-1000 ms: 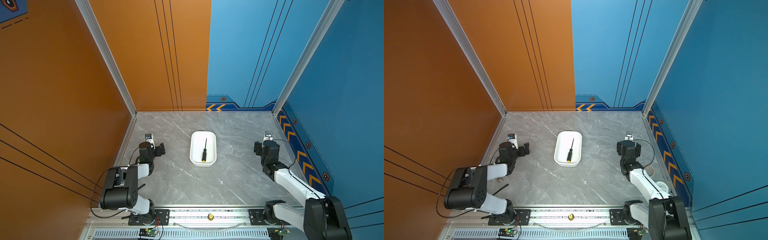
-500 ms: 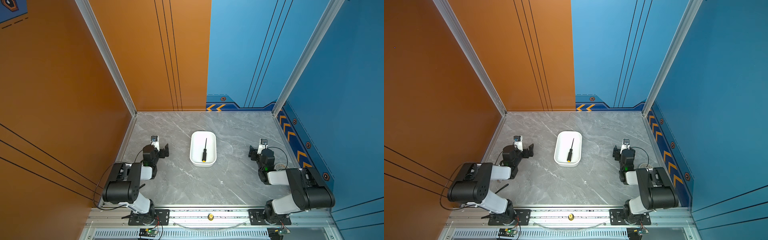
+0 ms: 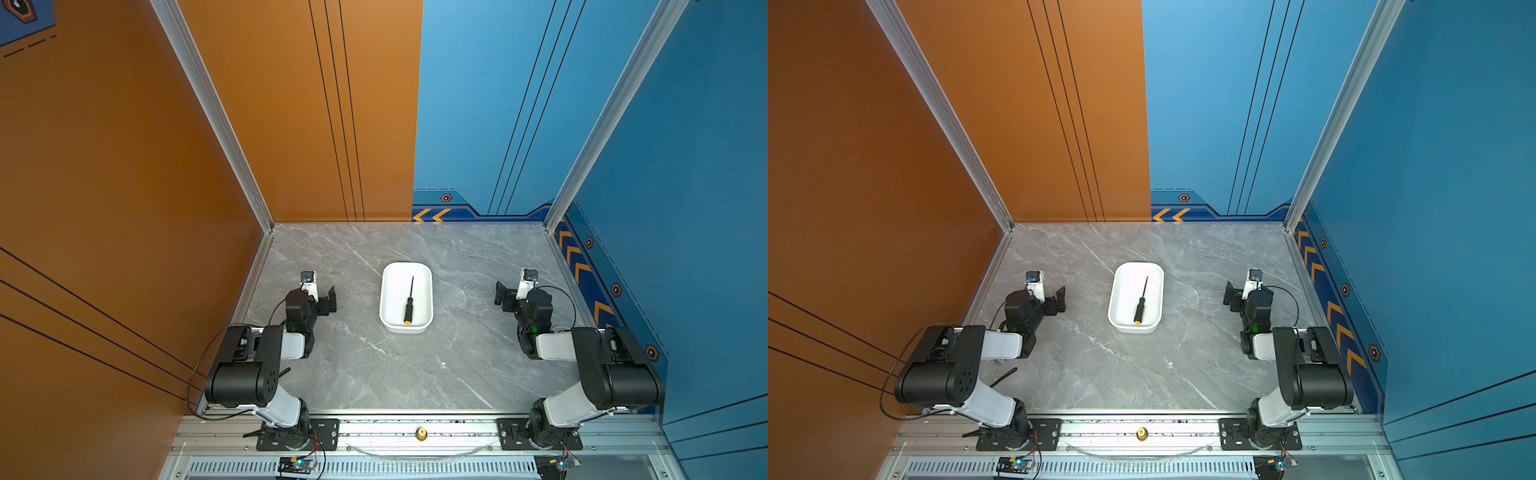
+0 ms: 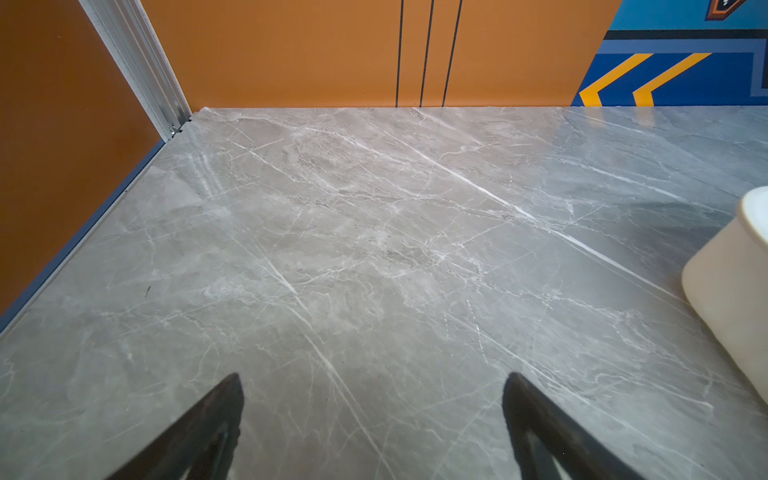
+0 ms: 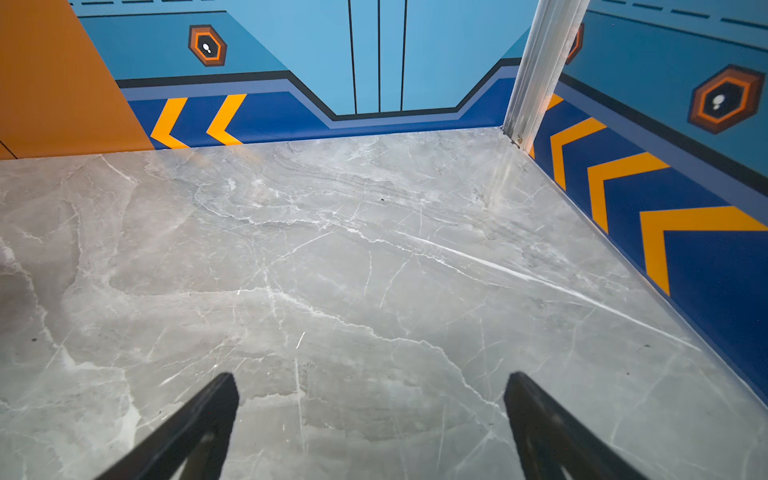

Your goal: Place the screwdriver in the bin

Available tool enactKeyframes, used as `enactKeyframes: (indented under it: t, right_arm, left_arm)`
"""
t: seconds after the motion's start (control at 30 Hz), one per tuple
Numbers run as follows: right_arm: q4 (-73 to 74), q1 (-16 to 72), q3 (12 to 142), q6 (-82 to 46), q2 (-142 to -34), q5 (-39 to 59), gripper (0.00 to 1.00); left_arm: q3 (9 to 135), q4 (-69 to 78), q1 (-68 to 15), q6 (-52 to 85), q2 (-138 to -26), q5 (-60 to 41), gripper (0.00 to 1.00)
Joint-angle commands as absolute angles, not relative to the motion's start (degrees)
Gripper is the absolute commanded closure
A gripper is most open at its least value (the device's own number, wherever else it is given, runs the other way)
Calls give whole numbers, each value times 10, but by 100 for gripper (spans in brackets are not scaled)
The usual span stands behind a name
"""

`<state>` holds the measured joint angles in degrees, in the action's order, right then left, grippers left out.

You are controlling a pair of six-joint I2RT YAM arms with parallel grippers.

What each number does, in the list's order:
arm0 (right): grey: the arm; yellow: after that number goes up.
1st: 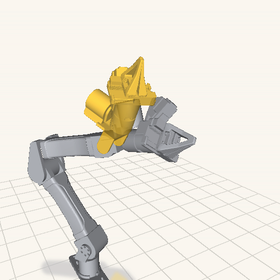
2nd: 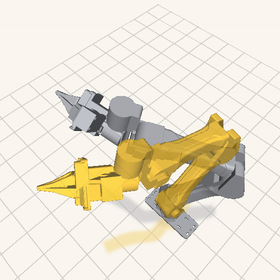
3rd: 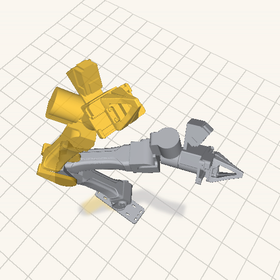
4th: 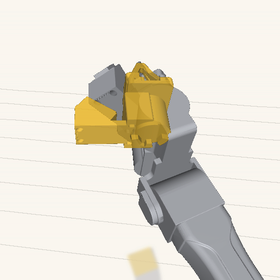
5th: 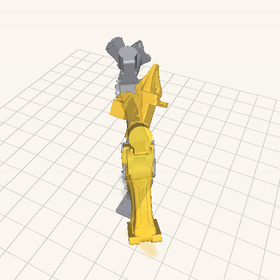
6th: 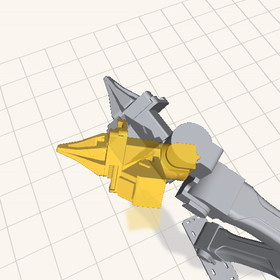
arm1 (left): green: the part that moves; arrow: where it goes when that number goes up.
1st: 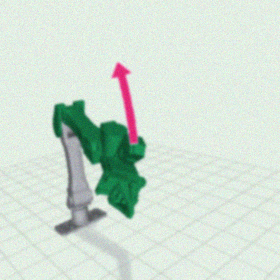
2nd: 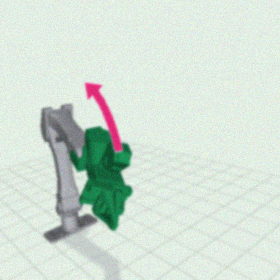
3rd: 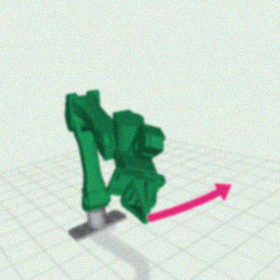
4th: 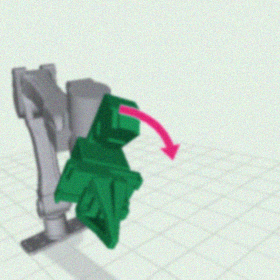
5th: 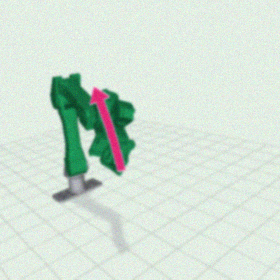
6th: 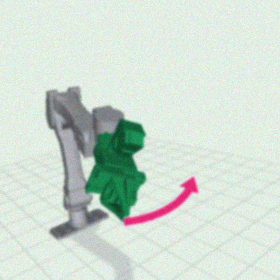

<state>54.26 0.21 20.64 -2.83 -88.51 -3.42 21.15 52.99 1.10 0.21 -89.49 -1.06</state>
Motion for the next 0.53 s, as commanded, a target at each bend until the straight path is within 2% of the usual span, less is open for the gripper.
enactKeyframes:
  t: [0.0,0.5]
  right_arm:
    - [524,2,214,-35,-887,-19,0]
    - [522,3,214,-35,-887,-20,0]
  left_arm:
    - [215,535,8,0,-897,7,2]
    - [215,535,3,0,-897,24,2]
